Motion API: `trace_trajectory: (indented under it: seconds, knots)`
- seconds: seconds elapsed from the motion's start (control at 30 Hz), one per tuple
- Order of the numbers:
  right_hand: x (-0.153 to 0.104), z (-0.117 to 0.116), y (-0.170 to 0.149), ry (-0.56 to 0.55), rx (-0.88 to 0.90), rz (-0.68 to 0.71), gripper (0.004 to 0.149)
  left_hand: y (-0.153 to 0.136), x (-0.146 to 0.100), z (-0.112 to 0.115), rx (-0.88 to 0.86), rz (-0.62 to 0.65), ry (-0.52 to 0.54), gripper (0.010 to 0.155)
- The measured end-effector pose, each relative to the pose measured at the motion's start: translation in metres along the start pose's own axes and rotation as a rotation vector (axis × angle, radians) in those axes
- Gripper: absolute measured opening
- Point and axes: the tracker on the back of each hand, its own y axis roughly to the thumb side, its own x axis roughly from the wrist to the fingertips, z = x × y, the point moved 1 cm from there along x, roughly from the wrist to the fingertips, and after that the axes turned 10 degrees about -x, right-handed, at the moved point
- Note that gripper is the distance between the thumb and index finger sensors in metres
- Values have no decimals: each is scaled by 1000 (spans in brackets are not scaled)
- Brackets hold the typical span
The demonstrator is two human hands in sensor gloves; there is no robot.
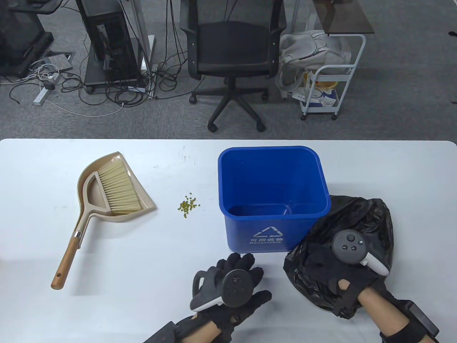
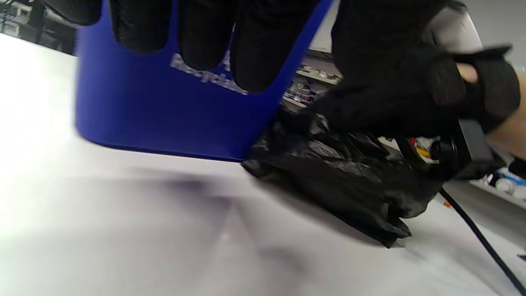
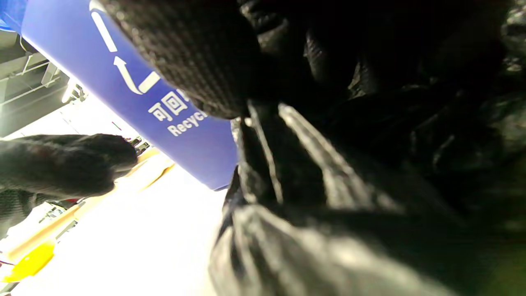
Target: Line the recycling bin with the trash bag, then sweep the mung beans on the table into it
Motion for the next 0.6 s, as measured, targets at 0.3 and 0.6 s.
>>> trace_trajectory:
  seconds: [0.3,0.6]
  knots:
    - [7,-7,16,7,162,-7,41,21,38,19,-95,-91,5,93]
    - [9,-8,21,31,244,28,42,15,51,30,-80,-168,51,54]
